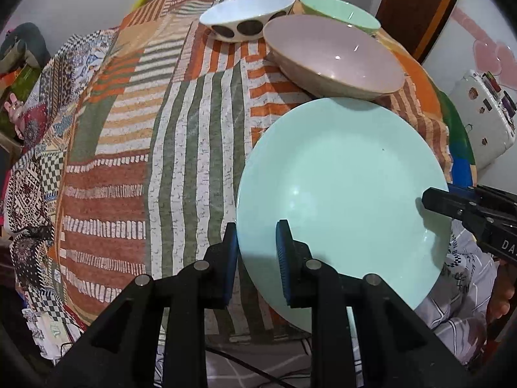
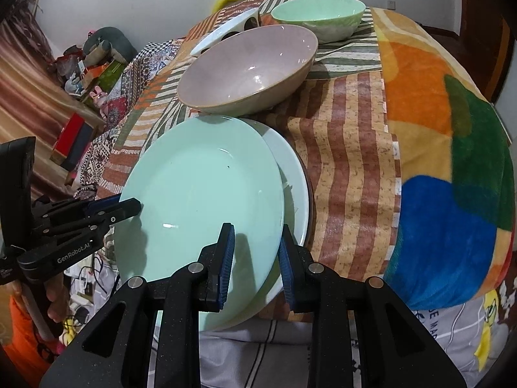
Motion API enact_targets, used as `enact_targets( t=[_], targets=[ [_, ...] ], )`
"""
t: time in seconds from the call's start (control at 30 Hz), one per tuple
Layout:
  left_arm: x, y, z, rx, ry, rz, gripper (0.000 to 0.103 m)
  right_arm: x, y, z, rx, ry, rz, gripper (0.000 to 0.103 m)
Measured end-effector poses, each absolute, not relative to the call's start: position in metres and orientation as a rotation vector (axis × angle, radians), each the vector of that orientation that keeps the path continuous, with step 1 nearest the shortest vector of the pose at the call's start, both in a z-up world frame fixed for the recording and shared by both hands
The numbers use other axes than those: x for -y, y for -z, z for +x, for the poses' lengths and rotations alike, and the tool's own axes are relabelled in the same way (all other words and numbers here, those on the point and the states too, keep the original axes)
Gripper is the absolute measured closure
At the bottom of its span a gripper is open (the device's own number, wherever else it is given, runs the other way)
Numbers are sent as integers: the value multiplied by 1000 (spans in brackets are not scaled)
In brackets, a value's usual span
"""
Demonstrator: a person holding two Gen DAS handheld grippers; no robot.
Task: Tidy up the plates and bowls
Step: 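Carry the light green plate over the white plate with both grippers, then lower the green plate onto the white plate and open both grippers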
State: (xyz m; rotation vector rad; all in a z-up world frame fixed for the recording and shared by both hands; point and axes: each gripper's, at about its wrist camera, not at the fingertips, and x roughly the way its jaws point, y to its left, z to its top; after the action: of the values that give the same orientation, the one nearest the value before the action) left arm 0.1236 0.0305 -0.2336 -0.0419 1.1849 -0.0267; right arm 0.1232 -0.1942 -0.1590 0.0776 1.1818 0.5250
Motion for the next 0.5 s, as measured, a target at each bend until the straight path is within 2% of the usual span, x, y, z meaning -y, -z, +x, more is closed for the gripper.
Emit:
enact_targets(
  t=[0.5],
  targets=[
    [-29,238,127,-1194,33,-28,80,191,154,125,-1161,-509,53,79]
  ],
)
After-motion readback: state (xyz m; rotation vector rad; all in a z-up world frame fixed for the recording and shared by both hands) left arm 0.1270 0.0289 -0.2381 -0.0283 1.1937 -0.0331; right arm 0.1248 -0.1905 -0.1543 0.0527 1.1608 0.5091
